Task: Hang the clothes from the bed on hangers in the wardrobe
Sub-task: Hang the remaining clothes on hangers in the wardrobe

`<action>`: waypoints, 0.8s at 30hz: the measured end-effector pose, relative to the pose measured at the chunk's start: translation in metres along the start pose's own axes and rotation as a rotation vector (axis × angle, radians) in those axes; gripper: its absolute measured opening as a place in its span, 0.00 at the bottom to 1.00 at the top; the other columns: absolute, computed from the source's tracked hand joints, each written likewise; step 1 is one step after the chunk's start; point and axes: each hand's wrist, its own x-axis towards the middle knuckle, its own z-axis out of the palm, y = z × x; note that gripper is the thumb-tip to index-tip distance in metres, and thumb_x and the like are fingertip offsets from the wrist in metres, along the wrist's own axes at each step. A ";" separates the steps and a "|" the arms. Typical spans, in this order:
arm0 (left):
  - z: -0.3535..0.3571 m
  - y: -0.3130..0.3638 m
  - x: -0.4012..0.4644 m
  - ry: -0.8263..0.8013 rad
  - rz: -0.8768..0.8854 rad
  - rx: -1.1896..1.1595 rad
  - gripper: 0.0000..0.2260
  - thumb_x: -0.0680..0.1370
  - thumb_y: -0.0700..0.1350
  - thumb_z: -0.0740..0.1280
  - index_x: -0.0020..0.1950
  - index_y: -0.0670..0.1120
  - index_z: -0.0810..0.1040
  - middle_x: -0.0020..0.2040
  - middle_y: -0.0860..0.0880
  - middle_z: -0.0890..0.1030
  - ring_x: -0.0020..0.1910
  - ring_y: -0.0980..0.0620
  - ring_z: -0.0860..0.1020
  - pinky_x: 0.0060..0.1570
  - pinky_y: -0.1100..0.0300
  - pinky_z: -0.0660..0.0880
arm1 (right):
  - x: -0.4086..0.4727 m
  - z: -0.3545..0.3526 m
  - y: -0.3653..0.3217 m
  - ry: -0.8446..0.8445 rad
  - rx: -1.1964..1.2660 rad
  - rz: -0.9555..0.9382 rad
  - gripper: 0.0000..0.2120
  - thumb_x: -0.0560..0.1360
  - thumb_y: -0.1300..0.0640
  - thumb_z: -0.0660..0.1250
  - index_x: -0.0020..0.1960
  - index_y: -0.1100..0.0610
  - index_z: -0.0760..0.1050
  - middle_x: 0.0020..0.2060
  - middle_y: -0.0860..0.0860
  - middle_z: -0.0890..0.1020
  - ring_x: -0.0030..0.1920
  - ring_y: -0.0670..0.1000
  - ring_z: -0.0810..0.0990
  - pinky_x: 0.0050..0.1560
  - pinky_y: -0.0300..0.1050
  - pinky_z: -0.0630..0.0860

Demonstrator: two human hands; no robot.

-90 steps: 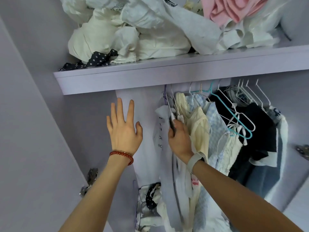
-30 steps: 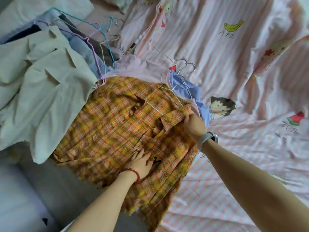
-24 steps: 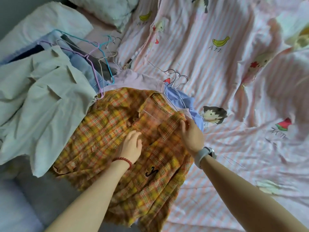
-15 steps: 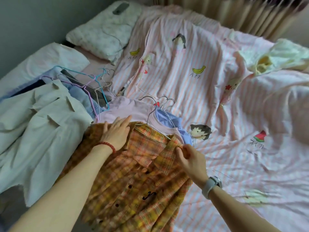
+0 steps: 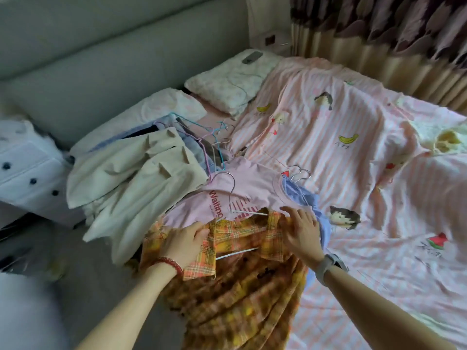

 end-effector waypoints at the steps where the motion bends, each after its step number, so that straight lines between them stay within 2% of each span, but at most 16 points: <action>1: -0.002 -0.012 -0.024 0.023 -0.030 -0.072 0.11 0.80 0.51 0.57 0.48 0.48 0.76 0.43 0.43 0.80 0.45 0.43 0.77 0.48 0.51 0.73 | -0.004 0.003 -0.015 -0.026 -0.025 -0.035 0.25 0.71 0.43 0.49 0.57 0.54 0.75 0.46 0.55 0.78 0.50 0.59 0.75 0.52 0.52 0.64; 4: -0.002 -0.052 -0.100 0.124 -0.143 -0.229 0.12 0.79 0.52 0.58 0.46 0.47 0.77 0.51 0.46 0.80 0.53 0.44 0.76 0.52 0.52 0.72 | -0.023 0.017 -0.066 -0.106 -0.052 -0.212 0.24 0.70 0.45 0.50 0.56 0.55 0.75 0.45 0.57 0.76 0.49 0.61 0.73 0.52 0.53 0.63; 5: -0.001 -0.066 -0.128 0.147 -0.186 -0.264 0.13 0.78 0.54 0.58 0.42 0.48 0.76 0.48 0.45 0.80 0.50 0.43 0.76 0.48 0.53 0.72 | -0.031 0.023 -0.084 -0.143 -0.051 -0.279 0.23 0.70 0.46 0.51 0.56 0.55 0.75 0.46 0.57 0.76 0.49 0.61 0.73 0.54 0.53 0.63; 7: 0.003 -0.092 -0.182 0.168 -0.273 -0.413 0.13 0.78 0.53 0.59 0.36 0.49 0.70 0.36 0.44 0.77 0.38 0.42 0.75 0.36 0.56 0.68 | -0.052 0.035 -0.122 -0.213 -0.051 -0.418 0.23 0.71 0.46 0.51 0.55 0.55 0.76 0.46 0.57 0.76 0.49 0.61 0.73 0.54 0.53 0.63; 8: 0.004 -0.104 -0.208 0.187 -0.327 -0.458 0.13 0.79 0.49 0.59 0.34 0.49 0.69 0.30 0.47 0.74 0.32 0.46 0.73 0.33 0.57 0.64 | -0.064 0.041 -0.141 -0.242 -0.056 -0.482 0.22 0.71 0.46 0.51 0.54 0.55 0.76 0.45 0.57 0.77 0.49 0.61 0.74 0.53 0.52 0.62; 10: 0.008 -0.131 -0.258 0.249 -0.433 -0.456 0.14 0.80 0.47 0.59 0.35 0.46 0.70 0.28 0.51 0.69 0.28 0.52 0.68 0.31 0.57 0.62 | -0.093 0.053 -0.177 -0.300 -0.073 -0.599 0.21 0.72 0.46 0.51 0.52 0.55 0.77 0.43 0.55 0.77 0.47 0.60 0.75 0.50 0.50 0.61; 12: 0.010 -0.155 -0.309 0.341 -0.536 -0.399 0.13 0.80 0.48 0.58 0.40 0.43 0.73 0.30 0.48 0.72 0.31 0.50 0.70 0.34 0.56 0.65 | -0.126 0.065 -0.212 -0.367 -0.083 -0.707 0.20 0.72 0.45 0.52 0.51 0.54 0.78 0.42 0.55 0.77 0.45 0.60 0.76 0.48 0.51 0.64; 15: 0.016 -0.186 -0.392 0.490 -0.735 -0.311 0.11 0.80 0.50 0.57 0.48 0.46 0.75 0.39 0.44 0.79 0.40 0.43 0.76 0.38 0.55 0.68 | -0.187 0.073 -0.259 -0.568 -0.036 -0.899 0.26 0.72 0.41 0.50 0.56 0.55 0.77 0.48 0.57 0.80 0.48 0.61 0.79 0.47 0.53 0.75; 18: 0.033 -0.198 -0.479 0.668 -0.908 -0.263 0.14 0.81 0.51 0.54 0.50 0.44 0.75 0.45 0.44 0.80 0.43 0.42 0.76 0.37 0.55 0.67 | -0.255 0.076 -0.293 -0.732 -0.001 -1.106 0.31 0.71 0.37 0.47 0.61 0.53 0.73 0.52 0.55 0.82 0.51 0.59 0.80 0.47 0.50 0.76; 21: 0.058 -0.200 -0.561 0.876 -0.991 -0.204 0.17 0.78 0.51 0.54 0.49 0.41 0.77 0.46 0.41 0.81 0.45 0.39 0.78 0.40 0.52 0.69 | -0.324 0.082 -0.324 -0.851 -0.015 -1.307 0.24 0.75 0.40 0.54 0.64 0.52 0.71 0.52 0.53 0.82 0.53 0.58 0.79 0.50 0.47 0.74; 24: 0.077 -0.202 -0.634 0.962 -1.150 -0.177 0.09 0.79 0.41 0.59 0.49 0.39 0.77 0.45 0.39 0.80 0.45 0.39 0.77 0.43 0.51 0.71 | -0.389 0.088 -0.353 -0.898 -0.001 -1.475 0.16 0.77 0.49 0.60 0.62 0.54 0.73 0.46 0.53 0.84 0.48 0.58 0.81 0.45 0.45 0.73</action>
